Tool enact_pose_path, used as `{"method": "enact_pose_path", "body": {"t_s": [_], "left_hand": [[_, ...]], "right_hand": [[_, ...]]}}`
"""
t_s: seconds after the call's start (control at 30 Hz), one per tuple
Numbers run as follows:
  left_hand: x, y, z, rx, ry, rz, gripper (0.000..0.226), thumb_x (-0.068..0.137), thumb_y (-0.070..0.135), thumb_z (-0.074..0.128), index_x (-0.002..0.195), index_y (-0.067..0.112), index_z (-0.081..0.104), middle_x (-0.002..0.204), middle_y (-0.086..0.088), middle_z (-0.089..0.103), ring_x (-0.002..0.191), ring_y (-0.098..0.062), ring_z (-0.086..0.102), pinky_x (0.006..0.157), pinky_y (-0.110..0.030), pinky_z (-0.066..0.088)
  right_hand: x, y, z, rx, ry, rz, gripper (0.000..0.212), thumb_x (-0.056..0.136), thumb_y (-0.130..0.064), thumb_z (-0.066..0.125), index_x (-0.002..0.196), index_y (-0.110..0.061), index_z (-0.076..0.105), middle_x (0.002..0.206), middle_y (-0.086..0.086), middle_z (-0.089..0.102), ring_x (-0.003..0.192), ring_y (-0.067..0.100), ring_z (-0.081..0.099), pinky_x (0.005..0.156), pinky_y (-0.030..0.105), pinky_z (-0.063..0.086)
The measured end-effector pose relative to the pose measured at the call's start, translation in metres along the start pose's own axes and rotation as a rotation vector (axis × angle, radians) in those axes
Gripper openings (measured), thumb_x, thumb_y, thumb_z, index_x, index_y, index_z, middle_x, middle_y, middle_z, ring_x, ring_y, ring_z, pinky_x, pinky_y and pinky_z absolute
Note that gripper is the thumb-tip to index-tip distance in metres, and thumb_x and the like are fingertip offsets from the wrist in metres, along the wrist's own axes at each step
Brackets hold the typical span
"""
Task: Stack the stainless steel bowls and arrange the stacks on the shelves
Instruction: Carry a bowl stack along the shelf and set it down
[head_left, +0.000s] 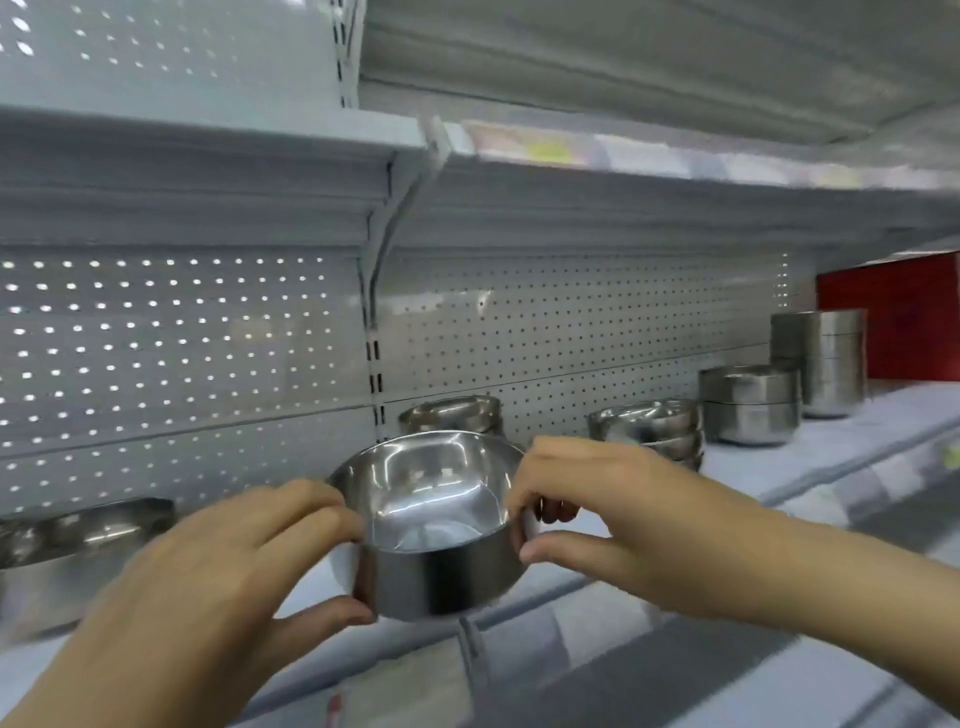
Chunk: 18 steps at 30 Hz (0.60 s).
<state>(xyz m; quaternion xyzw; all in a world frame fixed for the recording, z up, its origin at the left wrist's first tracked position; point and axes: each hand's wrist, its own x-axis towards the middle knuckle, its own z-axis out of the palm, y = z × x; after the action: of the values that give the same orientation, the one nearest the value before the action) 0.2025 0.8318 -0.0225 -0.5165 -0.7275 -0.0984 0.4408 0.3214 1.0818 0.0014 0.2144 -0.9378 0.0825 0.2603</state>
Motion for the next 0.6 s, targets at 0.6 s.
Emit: {"method": "enact_pose_path", "body": {"t_s": [0.6], "left_hand": [[0.343, 0.246, 0.135, -0.172, -0.223, 0.293, 0.020, 0.068, 0.041, 0.076, 0.083, 0.029, 0.073, 0.081, 0.017, 0.067, 0.074, -0.005, 0.045, 0.065, -0.015, 0.036]], "right_hand": [[-0.206, 0.302, -0.226, -0.302, -0.026, 0.087, 0.025, 0.077, -0.040, 0.070, 0.101, -0.031, 0.071, 0.090, -0.015, 0.064, 0.087, -0.001, 0.043, 0.078, 0.020, 0.038]]}}
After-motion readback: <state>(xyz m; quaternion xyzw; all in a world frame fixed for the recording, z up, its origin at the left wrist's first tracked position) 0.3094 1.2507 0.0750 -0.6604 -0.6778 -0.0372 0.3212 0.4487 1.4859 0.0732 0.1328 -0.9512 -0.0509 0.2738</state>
